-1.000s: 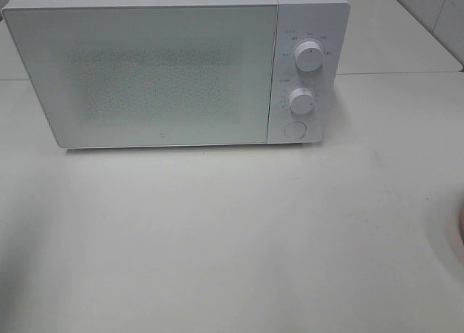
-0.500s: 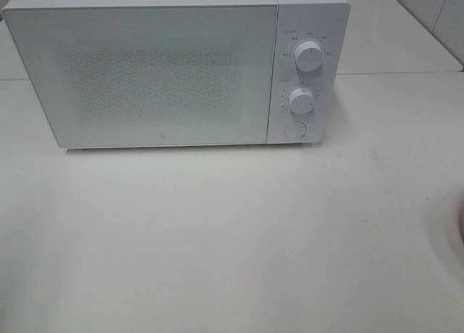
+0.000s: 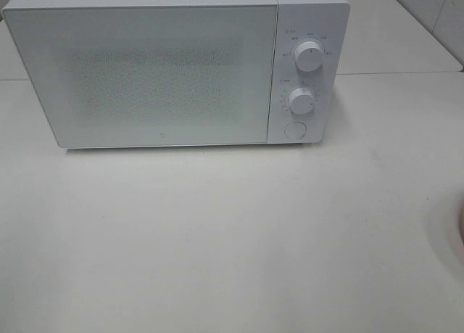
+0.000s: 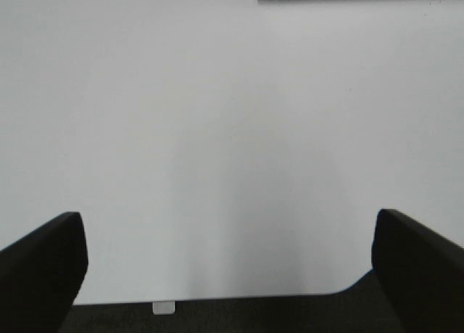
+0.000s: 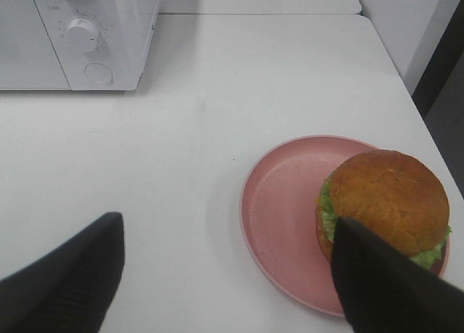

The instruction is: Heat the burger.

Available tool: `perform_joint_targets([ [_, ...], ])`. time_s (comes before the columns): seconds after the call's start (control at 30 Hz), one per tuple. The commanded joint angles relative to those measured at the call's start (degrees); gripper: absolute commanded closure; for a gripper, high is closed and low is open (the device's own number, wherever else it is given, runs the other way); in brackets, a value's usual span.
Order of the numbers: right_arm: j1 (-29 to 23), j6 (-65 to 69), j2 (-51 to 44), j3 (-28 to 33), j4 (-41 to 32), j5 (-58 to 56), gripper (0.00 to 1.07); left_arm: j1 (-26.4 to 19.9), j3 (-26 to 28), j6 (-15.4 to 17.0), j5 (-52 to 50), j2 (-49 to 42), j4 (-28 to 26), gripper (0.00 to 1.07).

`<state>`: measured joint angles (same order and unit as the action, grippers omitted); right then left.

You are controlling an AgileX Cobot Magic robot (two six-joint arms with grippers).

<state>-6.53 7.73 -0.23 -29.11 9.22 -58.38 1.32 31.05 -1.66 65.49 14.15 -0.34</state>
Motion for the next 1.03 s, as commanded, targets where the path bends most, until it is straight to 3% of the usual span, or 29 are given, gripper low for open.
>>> perform_joint_targets([
  [0.03,0.3,-0.1,-1.5,0.1,-0.1,0.5,0.32,-0.2,-0.5,-0.1,-2.1,-2.2,0.0,0.07],
  [0.1,0.3,-0.1,-1.5,0.1,-0.1,0.5,0.32,-0.2,-2.5,-0.1,-5.8,-4.4,0.7,0.07],
  [0.47,0.3,-0.2,-1.5,0.1,-0.1,0.5,0.32,-0.2,-2.5,-0.3,-5.9,-16.2,0.9,0.07],
  [1.03,0.3,-0.2,-1.0,0.1,0.0,0.5,0.32,-0.2,-2.5,-0.3,-5.9,-15.9,1.1,0.07],
])
